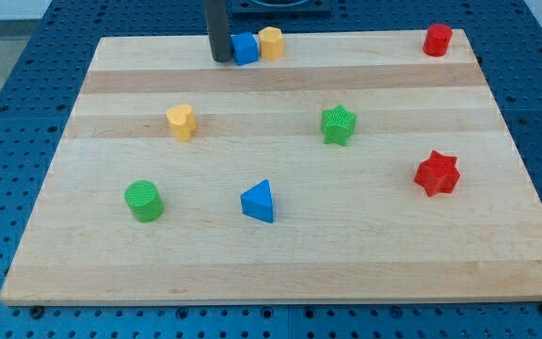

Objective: Move the yellow heart bottom left to the blue cube

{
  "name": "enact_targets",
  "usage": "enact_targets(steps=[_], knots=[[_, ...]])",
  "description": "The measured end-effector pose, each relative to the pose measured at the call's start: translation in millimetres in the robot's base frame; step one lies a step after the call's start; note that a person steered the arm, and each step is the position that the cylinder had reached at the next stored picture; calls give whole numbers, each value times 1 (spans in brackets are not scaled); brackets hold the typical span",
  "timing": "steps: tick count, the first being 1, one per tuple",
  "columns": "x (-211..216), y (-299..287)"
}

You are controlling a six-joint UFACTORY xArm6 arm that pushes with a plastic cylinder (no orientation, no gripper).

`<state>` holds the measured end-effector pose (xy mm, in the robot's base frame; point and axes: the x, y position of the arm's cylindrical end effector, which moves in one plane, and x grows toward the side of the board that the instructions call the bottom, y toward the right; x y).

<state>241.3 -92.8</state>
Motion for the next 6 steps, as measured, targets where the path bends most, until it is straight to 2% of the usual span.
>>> enact_targets(steps=[3,5,6], knots=[[4,-1],[40,-79],[75,-100]])
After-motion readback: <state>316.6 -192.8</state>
